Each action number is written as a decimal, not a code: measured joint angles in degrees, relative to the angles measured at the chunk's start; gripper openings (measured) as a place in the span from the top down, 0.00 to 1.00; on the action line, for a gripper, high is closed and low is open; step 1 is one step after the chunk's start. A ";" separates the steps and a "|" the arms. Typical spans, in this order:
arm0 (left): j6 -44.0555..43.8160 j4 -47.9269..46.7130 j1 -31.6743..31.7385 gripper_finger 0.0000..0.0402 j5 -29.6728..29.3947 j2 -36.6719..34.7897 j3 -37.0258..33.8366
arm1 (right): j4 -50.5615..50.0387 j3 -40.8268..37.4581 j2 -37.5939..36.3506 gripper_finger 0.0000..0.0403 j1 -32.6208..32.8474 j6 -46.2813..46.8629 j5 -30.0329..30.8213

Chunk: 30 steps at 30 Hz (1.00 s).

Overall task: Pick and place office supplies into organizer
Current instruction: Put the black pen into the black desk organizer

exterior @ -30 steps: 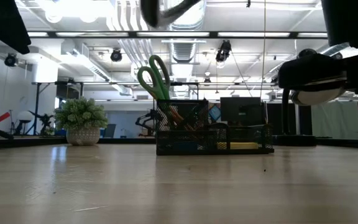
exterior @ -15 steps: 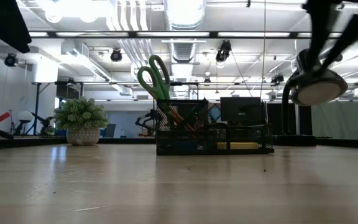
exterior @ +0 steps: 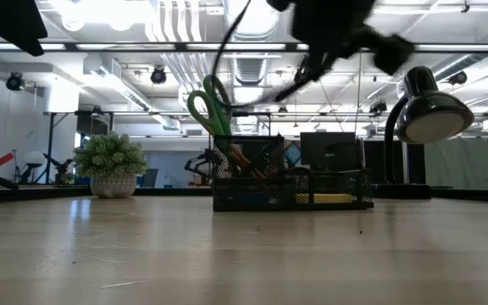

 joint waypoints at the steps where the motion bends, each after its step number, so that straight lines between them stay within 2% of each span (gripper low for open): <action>1: 0.02 0.29 0.00 0.65 -0.02 -0.05 0.00 | -0.01 1.20 -0.14 0.95 -1.62 -0.51 1.08; 7: 0.05 0.52 0.00 0.65 -0.14 -0.06 -0.27 | 1.17 7.36 -0.24 0.95 -8.91 -7.14 2.98; 12: 0.54 0.19 0.00 0.65 -0.90 -0.06 -0.61 | 5.39 9.11 -0.24 0.95 -11.76 -12.13 0.49; 17: 1.19 0.22 0.00 0.65 -1.11 -0.06 -0.63 | 7.13 5.67 -0.20 0.95 -12.16 -13.93 -1.81; 23: 1.85 0.26 0.00 0.65 -1.23 -0.06 -0.63 | 9.08 0.03 -0.15 0.95 -14.23 -16.26 -1.27; 30: 1.74 0.28 0.00 0.65 -1.44 -0.06 -0.63 | 16.71 -2.32 -0.13 0.95 -15.60 -23.20 -1.03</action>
